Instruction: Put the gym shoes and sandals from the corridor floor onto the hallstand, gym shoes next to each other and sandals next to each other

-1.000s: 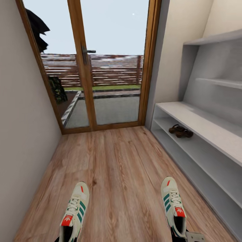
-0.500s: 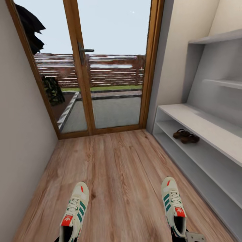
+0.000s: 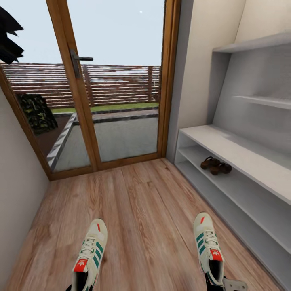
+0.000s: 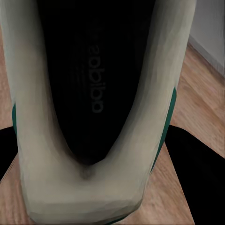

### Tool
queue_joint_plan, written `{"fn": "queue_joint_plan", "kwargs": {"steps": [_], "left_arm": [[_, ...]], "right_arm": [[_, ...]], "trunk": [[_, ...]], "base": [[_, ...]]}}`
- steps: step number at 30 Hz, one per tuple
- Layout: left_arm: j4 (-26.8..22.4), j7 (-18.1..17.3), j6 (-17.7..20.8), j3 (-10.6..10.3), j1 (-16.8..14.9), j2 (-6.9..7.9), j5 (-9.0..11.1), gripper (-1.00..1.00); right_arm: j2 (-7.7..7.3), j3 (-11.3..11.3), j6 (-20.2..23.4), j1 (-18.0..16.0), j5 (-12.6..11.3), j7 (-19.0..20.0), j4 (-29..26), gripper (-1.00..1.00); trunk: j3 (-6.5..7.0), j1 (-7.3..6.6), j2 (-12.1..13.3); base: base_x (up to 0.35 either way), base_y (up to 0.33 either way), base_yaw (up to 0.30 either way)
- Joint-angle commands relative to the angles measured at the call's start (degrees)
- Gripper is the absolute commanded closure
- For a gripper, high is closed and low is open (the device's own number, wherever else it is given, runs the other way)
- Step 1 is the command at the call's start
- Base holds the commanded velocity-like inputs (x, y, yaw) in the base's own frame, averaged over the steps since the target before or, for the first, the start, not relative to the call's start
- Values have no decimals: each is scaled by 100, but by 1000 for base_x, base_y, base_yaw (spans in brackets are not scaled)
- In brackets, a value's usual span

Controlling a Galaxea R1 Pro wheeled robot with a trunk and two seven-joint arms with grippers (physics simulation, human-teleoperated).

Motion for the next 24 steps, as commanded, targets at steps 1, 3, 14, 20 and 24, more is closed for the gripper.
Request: {"fn": "queue_joint_plan", "kwargs": {"steps": [1,3,14,20,24], "left_arm": [[-7,-35,-16,42,-1,-9,-56,100],[-7,-35,-16,42,-1,-10,-56,100],[-7,-35,-16,42,-1,-18,-56,100],[-7,-35,-16,42,-1,-18,-56,100],[-7,-35,-16,42,-1,-18,-56,100]], "right_arm": [[4,-47,-22,-6,25,44,3,100],[4,-48,-22,-6,25,44,3,100],[2,-48,-26,-6,25,44,3,100],[-2,-48,-23,-6,24,44,3,100],[-4,-48,-21,-6,25,44,3,100]], "trunk": [[-4,2,-2],[-4,2,-2],[-4,2,-2],[-4,2,-2],[-4,2,-2]], "base": [[295,219,-262],[295,219,-263],[305,173,-263],[316,124,-263],[269,214,-263]]}}
